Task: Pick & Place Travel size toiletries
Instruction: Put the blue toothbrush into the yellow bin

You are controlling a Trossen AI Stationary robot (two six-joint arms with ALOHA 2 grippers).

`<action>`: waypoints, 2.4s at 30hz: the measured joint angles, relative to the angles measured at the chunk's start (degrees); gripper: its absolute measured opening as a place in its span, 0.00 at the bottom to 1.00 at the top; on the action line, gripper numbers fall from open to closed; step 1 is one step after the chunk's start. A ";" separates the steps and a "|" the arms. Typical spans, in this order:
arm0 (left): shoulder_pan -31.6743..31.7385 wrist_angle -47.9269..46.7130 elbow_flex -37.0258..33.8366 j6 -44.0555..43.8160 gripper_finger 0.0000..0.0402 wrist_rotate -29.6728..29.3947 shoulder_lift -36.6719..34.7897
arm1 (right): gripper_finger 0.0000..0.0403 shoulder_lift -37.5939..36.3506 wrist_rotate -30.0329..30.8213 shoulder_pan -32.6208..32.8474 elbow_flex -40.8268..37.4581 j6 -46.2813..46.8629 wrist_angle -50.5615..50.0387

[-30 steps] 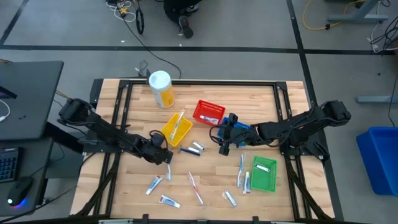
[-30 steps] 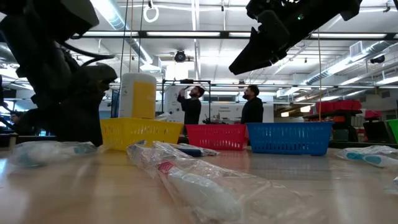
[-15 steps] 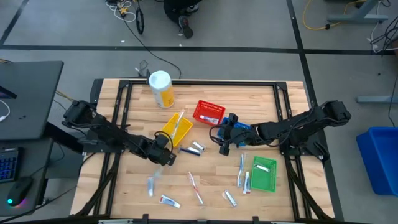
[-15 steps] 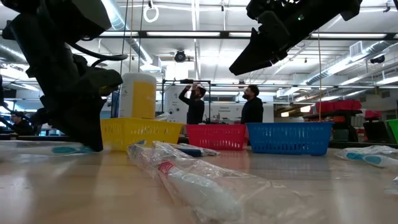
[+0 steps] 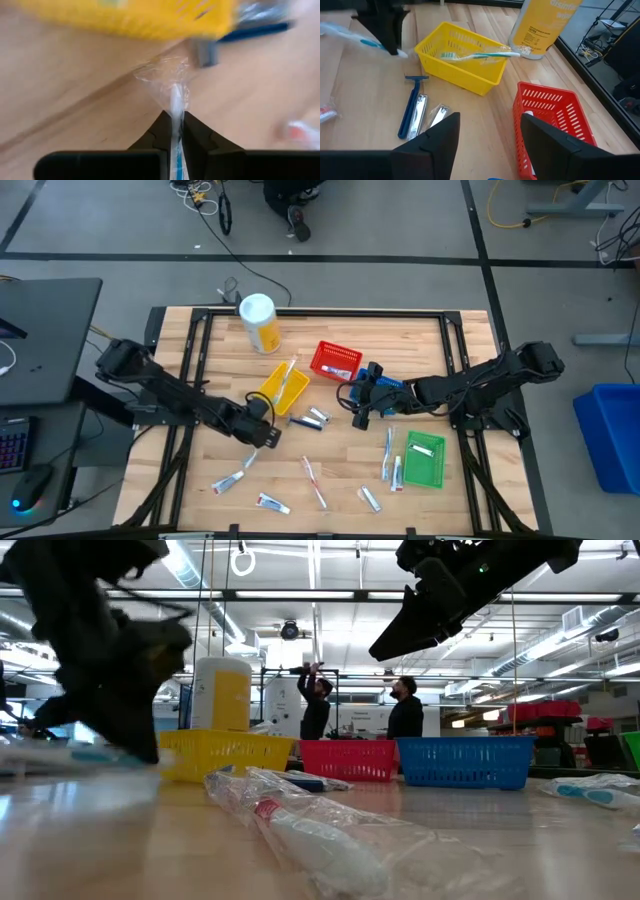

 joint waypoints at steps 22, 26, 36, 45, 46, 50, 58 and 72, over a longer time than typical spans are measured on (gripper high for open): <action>8.21 -7.91 14.22 34.62 0.08 -27.75 -10.22 | 0.55 0.00 -2.91 0.02 0.00 0.00 0.47; 13.47 -7.66 14.22 37.61 0.06 -33.30 -10.22 | 0.53 0.00 -2.90 0.00 0.00 0.00 1.03; 20.45 3.76 11.51 44.51 0.07 -30.53 -6.01 | 0.55 0.00 -2.89 -0.61 0.00 0.00 1.43; 22.76 6.21 10.50 39.95 0.10 -30.44 1.87 | 0.59 0.00 -2.95 -0.79 0.00 0.63 0.94; 22.80 7.27 10.56 39.84 0.10 -30.37 2.72 | 0.59 0.00 -2.95 -0.79 0.00 0.63 0.93; 23.06 8.65 10.69 39.86 0.10 -27.43 4.78 | 0.61 0.00 -2.95 -0.79 0.00 0.63 0.92; 23.96 8.22 10.62 40.64 0.18 -23.12 6.81 | 0.63 0.00 -4.45 -0.79 0.00 0.66 0.88; 24.46 7.85 10.59 42.82 0.38 -17.42 6.99 | 0.58 0.00 -4.46 -0.79 0.00 0.66 1.11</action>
